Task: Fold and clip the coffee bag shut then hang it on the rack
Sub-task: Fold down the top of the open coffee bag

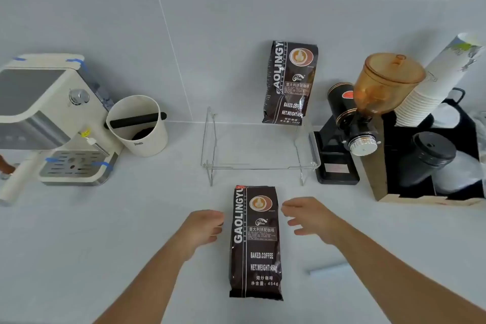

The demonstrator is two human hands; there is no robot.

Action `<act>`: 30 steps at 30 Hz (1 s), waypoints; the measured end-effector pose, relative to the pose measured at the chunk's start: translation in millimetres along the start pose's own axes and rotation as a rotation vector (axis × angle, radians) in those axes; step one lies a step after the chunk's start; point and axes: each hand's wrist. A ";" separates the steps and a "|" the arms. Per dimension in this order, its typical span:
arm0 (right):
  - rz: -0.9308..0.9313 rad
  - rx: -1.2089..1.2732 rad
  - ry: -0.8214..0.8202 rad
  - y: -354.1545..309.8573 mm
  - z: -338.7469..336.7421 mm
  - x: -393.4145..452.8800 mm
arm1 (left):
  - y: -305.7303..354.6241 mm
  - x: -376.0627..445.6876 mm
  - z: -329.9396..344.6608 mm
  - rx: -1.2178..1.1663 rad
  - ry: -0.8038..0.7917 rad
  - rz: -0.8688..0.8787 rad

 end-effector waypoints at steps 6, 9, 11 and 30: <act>0.087 0.136 0.034 20.7 28.1 8.1 | -3.5 0.6 27.0 -0.042 -0.010 -0.042; 0.092 0.177 0.007 25.5 38.0 10.0 | -3.2 -1.1 32.8 -0.083 -0.017 -0.029; 0.097 0.215 -0.002 26.0 41.8 9.8 | -5.6 -0.9 33.8 -0.084 -0.015 -0.012; -0.244 0.277 0.184 10.8 54.7 -40.7 | 4.7 -38.5 40.2 -0.122 0.175 0.278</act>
Point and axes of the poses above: each hand's wrist, its own x-axis towards the middle knuckle, its own z-axis out of the palm, y = z × x, and after that the axes turned 1 degree about x, right-handed
